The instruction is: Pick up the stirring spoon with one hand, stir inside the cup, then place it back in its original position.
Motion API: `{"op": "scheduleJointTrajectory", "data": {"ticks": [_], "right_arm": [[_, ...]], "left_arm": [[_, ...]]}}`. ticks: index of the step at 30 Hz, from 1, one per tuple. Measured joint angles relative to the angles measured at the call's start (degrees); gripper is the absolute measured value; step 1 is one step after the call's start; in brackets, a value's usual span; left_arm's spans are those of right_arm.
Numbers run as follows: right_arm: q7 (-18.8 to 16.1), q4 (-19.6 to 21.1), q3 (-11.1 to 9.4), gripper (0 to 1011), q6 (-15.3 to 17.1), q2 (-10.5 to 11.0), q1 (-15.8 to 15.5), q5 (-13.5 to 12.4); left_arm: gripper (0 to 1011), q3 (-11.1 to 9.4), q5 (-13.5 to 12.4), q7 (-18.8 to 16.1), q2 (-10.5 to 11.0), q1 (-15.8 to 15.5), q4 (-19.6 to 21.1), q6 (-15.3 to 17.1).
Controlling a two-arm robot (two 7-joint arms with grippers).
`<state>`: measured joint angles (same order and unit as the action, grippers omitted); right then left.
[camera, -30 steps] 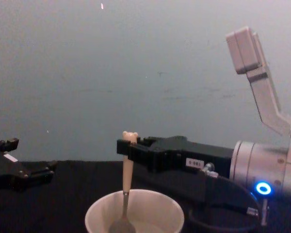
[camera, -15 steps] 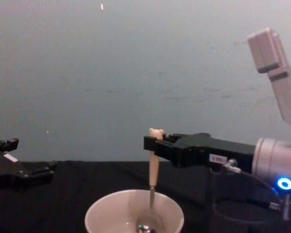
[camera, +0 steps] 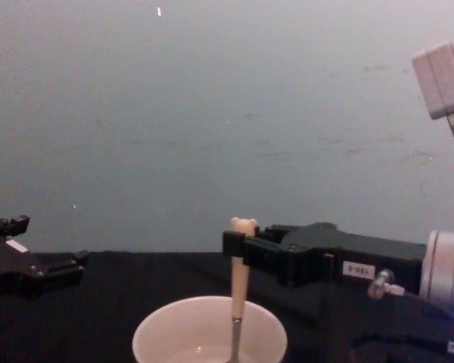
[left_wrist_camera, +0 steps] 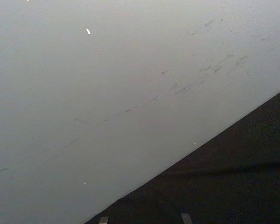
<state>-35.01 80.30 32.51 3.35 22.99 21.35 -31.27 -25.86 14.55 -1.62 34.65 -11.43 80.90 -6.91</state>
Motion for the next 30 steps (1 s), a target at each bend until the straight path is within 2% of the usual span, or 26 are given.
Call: {"op": "scheduleJointTrajectory", "data": {"ticks": [5,10,12,14,16,23,30], "right_arm": [[-0.69,0.53,1.36,224,0.16,-0.37,0.17,-0.06],[-0.63,-0.44,2.78,225,-0.17,-1.67,1.49,1.06],[-0.15,-1.91,3.37,224,-0.50,-2.91,2.63,1.77],[-0.05,-2.27,3.46,224,-0.55,-3.15,2.86,1.90],[0.77,-3.99,3.75,224,-0.69,-4.55,4.05,2.71],[2.64,-7.47,3.64,224,-0.95,-6.74,6.22,4.36],[4.30,-9.33,1.99,224,-0.87,-7.11,6.80,5.33]], "left_arm": [[1001,0.00,0.00,0.00,0.00,0.00,0.00,0.00],[1001,0.00,0.00,0.00,0.00,0.00,0.00,0.00],[1001,0.00,0.00,0.00,0.00,0.00,0.00,0.00],[1001,0.00,0.00,0.00,0.00,0.00,0.00,0.00],[1001,0.00,0.00,0.00,0.00,0.00,0.00,0.00],[1002,0.00,0.00,0.00,0.00,0.00,0.00,0.00],[1001,0.00,-0.01,0.00,0.00,0.00,0.00,0.00]]}}
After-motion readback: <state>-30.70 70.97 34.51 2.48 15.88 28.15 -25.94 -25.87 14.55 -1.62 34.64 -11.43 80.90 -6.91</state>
